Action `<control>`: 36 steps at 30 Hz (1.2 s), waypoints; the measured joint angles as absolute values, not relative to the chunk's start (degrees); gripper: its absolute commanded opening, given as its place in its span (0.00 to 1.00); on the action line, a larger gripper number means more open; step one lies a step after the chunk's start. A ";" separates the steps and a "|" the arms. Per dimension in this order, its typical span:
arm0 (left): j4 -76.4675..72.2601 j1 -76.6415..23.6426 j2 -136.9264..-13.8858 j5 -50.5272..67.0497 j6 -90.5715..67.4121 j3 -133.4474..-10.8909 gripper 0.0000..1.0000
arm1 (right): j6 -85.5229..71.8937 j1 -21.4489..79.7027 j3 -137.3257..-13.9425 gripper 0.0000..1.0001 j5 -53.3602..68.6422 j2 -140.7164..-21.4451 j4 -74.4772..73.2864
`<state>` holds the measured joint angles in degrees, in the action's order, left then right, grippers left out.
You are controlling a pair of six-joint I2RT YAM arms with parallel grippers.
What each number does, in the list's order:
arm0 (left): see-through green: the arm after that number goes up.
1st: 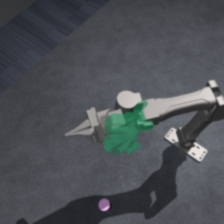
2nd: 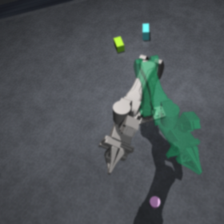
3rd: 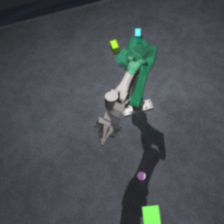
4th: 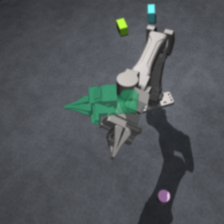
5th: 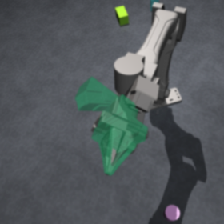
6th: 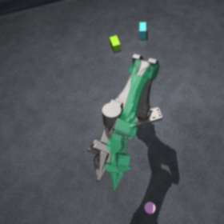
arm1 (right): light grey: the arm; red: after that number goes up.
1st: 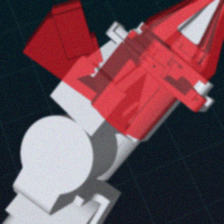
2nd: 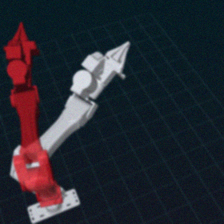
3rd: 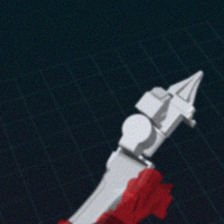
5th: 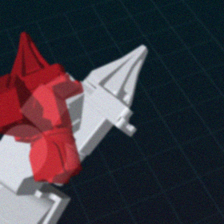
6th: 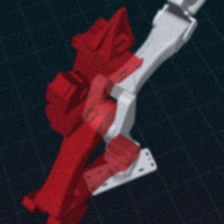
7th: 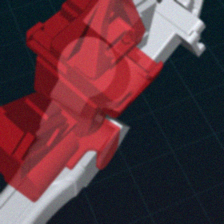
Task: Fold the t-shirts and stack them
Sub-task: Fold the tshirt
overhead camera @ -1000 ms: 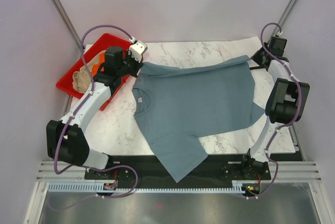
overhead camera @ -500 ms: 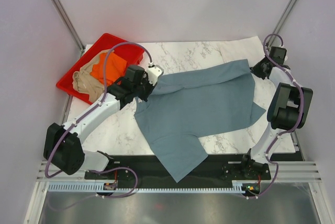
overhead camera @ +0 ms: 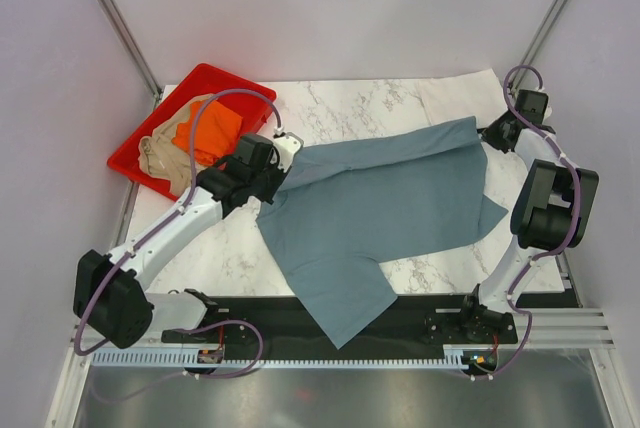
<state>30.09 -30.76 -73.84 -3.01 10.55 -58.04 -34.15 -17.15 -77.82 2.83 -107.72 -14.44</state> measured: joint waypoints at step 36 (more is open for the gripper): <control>39.44 -35.55 -75.50 6.11 -6.48 -55.05 0.35 | -33.06 -17.26 -82.32 0.38 -8.40 -107.77 -28.82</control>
